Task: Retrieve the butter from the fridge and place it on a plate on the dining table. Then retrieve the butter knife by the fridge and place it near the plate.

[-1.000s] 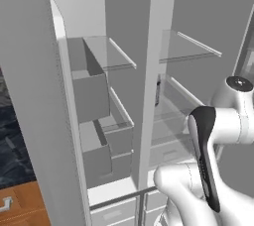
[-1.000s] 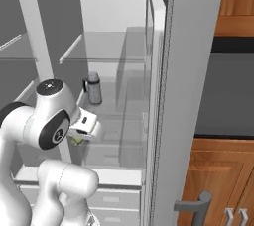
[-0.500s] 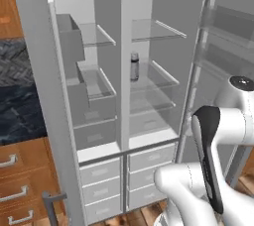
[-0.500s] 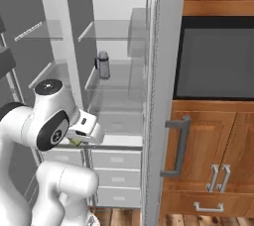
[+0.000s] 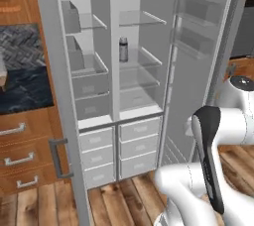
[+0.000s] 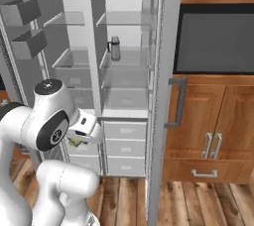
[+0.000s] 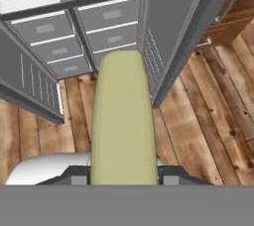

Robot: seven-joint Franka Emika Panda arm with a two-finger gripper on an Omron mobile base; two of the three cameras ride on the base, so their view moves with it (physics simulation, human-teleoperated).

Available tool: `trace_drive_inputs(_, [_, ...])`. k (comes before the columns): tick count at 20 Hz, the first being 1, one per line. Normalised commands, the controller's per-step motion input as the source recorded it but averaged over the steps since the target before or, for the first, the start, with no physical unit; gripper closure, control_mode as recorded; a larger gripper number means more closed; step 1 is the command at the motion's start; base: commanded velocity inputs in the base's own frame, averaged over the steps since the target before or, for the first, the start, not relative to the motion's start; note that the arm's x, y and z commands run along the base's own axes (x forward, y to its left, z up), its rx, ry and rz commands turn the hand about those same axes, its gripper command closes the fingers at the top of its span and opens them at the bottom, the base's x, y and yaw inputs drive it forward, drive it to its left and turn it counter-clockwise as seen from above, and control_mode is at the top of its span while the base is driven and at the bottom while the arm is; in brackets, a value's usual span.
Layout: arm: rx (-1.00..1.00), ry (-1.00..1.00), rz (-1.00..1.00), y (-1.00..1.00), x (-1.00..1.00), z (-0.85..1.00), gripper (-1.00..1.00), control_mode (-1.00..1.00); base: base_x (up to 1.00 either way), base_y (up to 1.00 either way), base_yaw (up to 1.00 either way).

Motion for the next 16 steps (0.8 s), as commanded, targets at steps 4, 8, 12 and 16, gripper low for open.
trace_drive_inputs(4, [0.0, 0.0, 0.0, 0.0, 0.0, 0.0, 1.0, 1.0, -0.41, 0.0, -0.44])
trace_drive_inputs(8, [0.0, 0.0, 0.0, 0.0, 0.0, 0.0, 1.0, 1.0, -0.84, 0.0, -0.57])
trace_drive_inputs(12, [0.0, 0.0, 0.0, 0.0, 0.0, 0.0, 1.0, 1.0, -0.71, -0.03, -0.68])
trace_drive_inputs(16, [0.0, 0.0, 0.0, 0.0, 0.0, 0.0, 1.0, 1.0, 0.0, -0.29, -0.91])
